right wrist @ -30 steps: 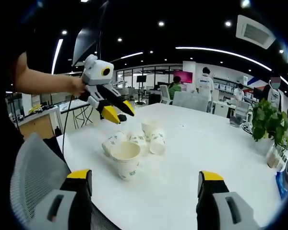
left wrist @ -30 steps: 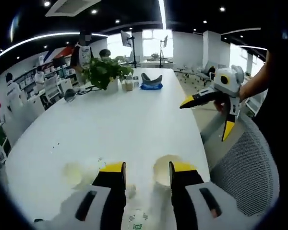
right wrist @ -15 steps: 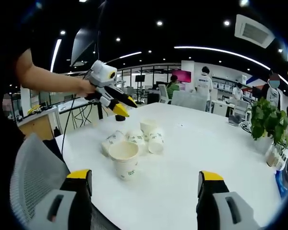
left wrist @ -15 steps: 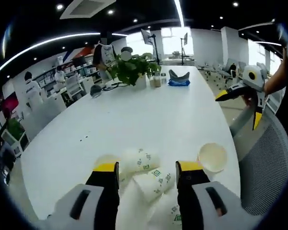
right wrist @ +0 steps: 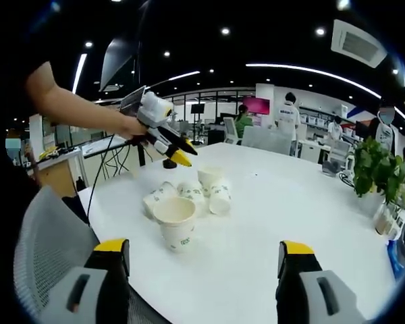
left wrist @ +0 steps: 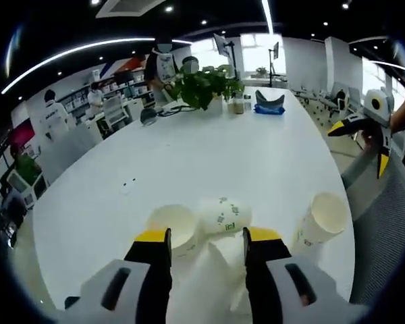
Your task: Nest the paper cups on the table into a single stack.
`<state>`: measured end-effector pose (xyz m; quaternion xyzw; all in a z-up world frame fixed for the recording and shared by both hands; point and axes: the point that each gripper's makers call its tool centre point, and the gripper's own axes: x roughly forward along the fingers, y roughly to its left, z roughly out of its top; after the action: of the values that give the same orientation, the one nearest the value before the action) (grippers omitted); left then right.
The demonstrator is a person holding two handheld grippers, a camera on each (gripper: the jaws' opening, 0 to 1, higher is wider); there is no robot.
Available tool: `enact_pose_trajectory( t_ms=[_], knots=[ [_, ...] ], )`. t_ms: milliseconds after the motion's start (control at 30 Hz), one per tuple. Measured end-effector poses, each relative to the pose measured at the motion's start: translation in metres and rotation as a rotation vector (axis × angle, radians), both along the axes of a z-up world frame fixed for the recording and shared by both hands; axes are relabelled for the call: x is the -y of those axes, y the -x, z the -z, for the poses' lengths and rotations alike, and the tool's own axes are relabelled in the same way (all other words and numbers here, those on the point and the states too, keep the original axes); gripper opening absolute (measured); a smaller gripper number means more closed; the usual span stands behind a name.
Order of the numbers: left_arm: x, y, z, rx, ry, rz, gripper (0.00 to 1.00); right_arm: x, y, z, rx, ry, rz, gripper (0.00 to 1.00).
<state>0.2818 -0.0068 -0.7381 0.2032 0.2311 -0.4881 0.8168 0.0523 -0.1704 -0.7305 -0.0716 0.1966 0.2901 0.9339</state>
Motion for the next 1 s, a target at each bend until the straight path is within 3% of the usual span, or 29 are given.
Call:
enact_pose_trajectory(
  t_ms=[500,1000],
  knots=[
    [0.009,-0.018,0.025,-0.025,-0.060,-0.002,0.32,0.002,-0.001,0.004,-0.012,0.016,0.011,0.92],
    [0.021,-0.031,0.038,-0.027,-0.132,0.056,0.20,0.007,-0.003,0.005,-0.019,0.014,0.036,0.91]
  ],
)
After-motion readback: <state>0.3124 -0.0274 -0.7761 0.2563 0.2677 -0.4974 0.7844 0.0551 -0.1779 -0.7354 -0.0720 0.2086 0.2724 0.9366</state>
